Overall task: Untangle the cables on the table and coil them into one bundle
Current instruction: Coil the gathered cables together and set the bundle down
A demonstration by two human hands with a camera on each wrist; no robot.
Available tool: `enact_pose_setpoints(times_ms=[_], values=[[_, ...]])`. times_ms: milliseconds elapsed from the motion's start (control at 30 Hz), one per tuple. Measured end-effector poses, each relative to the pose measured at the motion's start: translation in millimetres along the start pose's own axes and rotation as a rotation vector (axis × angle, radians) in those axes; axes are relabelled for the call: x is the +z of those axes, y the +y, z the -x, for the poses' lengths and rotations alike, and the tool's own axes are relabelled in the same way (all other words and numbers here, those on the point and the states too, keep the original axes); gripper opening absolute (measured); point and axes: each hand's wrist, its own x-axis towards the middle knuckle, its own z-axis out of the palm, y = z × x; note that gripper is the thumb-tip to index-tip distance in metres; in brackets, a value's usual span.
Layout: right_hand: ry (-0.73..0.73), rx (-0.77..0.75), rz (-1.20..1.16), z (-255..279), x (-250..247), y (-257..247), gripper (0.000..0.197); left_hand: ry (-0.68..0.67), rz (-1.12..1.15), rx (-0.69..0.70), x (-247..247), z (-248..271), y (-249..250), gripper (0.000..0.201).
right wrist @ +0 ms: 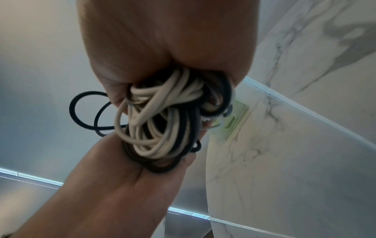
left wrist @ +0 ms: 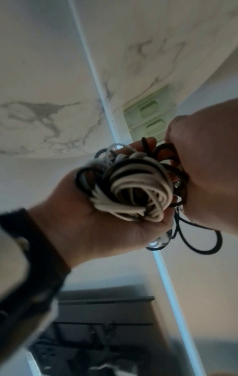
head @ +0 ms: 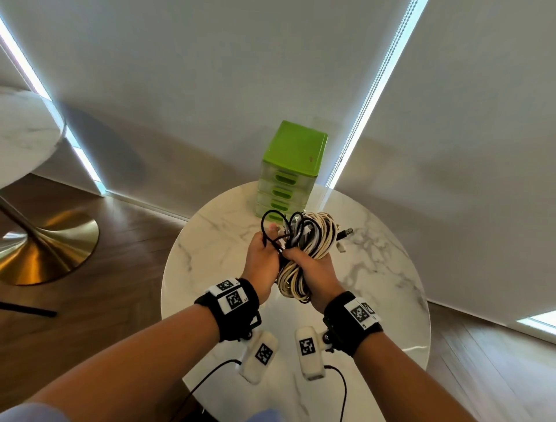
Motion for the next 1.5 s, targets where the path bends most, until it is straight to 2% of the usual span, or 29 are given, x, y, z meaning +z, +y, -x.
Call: enact_pose_setpoints(times_ms=[67, 100, 133, 200, 233, 300, 367, 400, 500, 567, 633, 700, 800, 967, 1100, 1200, 1333, 1433, 1500], values=[[0.008, 0.003, -0.042, 0.6, -1.4, 0.9, 0.021, -0.099, 0.046, -0.054, -1.6, -1.8, 4.2, 0.059], [-0.001, 0.013, -0.079, 0.6, -3.7, 1.7, 0.018, -0.102, 0.090, -0.118, -4.0, -3.9, 6.6, 0.067], [-0.006, 0.030, -0.127, 0.1, -6.6, 2.4, 0.017, -0.079, 0.169, -0.199, -6.6, -5.8, 9.0, 0.070], [0.030, 0.058, -0.213, -2.7, -12.8, 3.2, 0.034, -0.025, 0.316, -0.277, -11.5, -8.4, 13.3, 0.054], [0.054, 0.066, -0.226, -4.9, -15.7, 3.3, 0.042, -0.029, 0.324, -0.255, -13.8, -8.9, 14.3, 0.039], [0.067, 0.066, -0.212, -7.0, -20.7, 2.6, 0.036, -0.085, 0.228, -0.152, -15.5, -5.3, 15.6, 0.021], [0.054, 0.073, -0.169, -7.5, -24.6, 1.7, 0.018, -0.100, 0.090, -0.047, -15.6, -1.3, 13.0, 0.026], [0.051, 0.079, -0.135, -7.3, -25.6, 1.4, 0.016, -0.065, 0.028, -0.007, -14.7, 0.7, 13.5, 0.031], [0.071, 0.077, -0.020, -7.5, -24.2, 2.8, 0.022, 0.030, -0.182, 0.091, -17.6, 4.2, 14.5, 0.036], [0.112, 0.053, 0.055, -9.9, -23.8, 6.3, 0.021, 0.017, -0.293, 0.133, -17.4, 4.6, 12.1, 0.029], [0.121, 0.017, 0.121, -10.9, -24.2, 8.8, 0.024, -0.013, -0.352, 0.138, -14.3, 5.8, 11.6, 0.019], [0.086, -0.006, 0.195, -11.0, -25.2, 11.0, 0.027, -0.034, -0.437, 0.128, -12.7, 5.6, 8.4, 0.021], [0.020, -0.060, 0.311, -8.7, -24.6, 8.5, 0.022, -0.034, -0.502, 0.056, -13.3, 4.8, 3.1, 0.028], [-0.131, -0.067, 0.455, -9.9, -23.9, 6.0, 0.036, -0.001, -0.593, -0.057, -16.3, -2.5, 3.8, 0.033], [-0.164, -0.029, 0.576, -14.8, -23.5, 6.9, 0.054, -0.026, -0.765, -0.043, -8.5, 3.4, 15.3, 0.026], [-0.126, 0.052, 0.529, -22.0, -28.1, 8.7, 0.048, -0.128, -0.783, -0.035, -8.7, 7.5, 18.1, 0.023], [-0.055, 0.119, 0.311, -19.8, -34.2, 9.5, 0.016, -0.313, -0.760, -0.064, -13.5, 5.9, 22.3, 0.019], [-0.086, 0.179, 0.186, -15.9, -32.5, 10.0, 0.011, -0.275, -0.873, 0.054, -22.1, -3.9, 21.7, 0.035], [-0.116, 0.203, 0.126, -15.1, -29.7, 15.0, 0.009, -0.204, -0.941, 0.147, -24.3, -9.4, 22.6, 0.034]])
